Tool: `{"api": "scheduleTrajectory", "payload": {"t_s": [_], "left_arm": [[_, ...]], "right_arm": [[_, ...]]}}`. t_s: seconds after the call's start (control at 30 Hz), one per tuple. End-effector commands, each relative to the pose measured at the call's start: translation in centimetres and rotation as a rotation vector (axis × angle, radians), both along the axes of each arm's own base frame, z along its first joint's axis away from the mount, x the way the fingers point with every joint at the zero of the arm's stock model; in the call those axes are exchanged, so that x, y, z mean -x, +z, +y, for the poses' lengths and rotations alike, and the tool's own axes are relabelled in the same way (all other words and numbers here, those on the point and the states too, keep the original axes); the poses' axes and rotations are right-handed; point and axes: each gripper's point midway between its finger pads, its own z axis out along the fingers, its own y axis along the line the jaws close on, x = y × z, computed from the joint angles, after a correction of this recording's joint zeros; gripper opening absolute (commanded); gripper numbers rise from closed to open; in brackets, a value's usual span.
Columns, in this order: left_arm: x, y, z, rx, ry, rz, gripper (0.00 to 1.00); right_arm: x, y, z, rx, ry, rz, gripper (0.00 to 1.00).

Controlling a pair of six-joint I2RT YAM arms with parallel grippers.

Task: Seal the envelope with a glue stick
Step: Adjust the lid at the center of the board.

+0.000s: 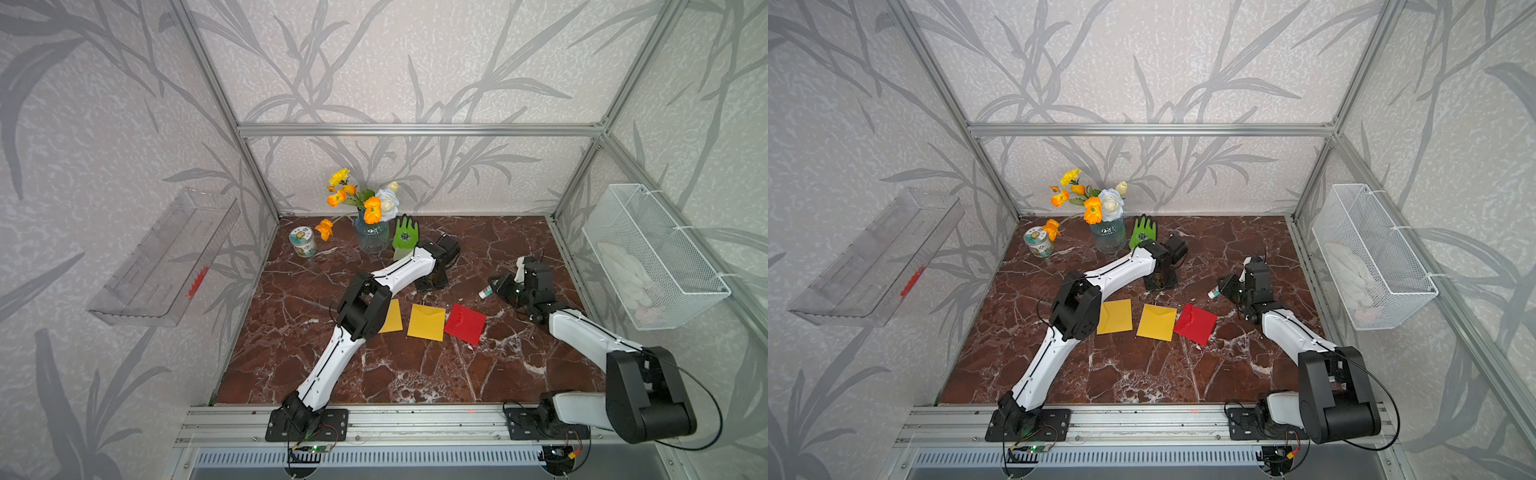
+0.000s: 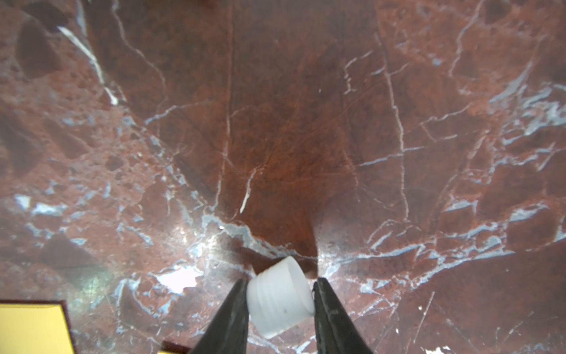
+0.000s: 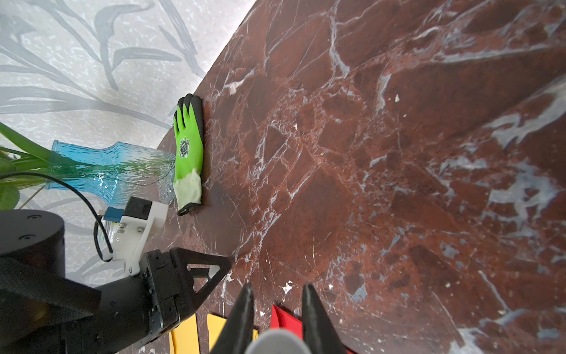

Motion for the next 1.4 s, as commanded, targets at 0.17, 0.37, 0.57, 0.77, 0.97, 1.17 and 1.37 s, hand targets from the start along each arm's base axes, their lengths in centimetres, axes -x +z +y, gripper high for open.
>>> {"api": "scheduleTrajectory", "payload": {"t_s": [0.17, 0.37, 0.57, 0.77, 0.97, 1.17, 1.37], "left_arm": [[0.0, 1.9, -0.5, 0.011, -0.063, -0.018, 0.23], [0.3, 2.4, -2.7, 0.139, -0.141, -0.027, 0.21], [0.8, 4.4, -6.0, 0.428, -0.201, -0.027, 0.21], [0.5, 5.5, -5.6, 0.712, -0.13, -0.051, 0.21], [0.1, 2.3, -3.1, 0.761, -0.004, -0.025, 0.22], [0.2, -0.4, -2.8, 0.759, 0.066, 0.035, 0.24], [1.8, -1.7, -0.5, 0.631, 0.087, 0.099, 0.33]], "right_arm": [[-0.3, 0.2, 0.4, -0.025, 0.015, -0.014, 0.0], [-0.2, 0.3, 0.4, -0.026, 0.019, -0.012, 0.0], [-0.1, 0.6, 0.6, -0.027, 0.035, -0.012, 0.0], [0.3, 1.1, 0.7, -0.017, 0.047, -0.014, 0.0], [0.4, 1.4, 0.9, -0.029, 0.058, -0.009, 0.0], [0.5, 1.5, 1.1, -0.044, 0.057, -0.008, 0.0], [0.7, 1.3, 0.8, -0.035, 0.044, -0.007, 0.0]]}}
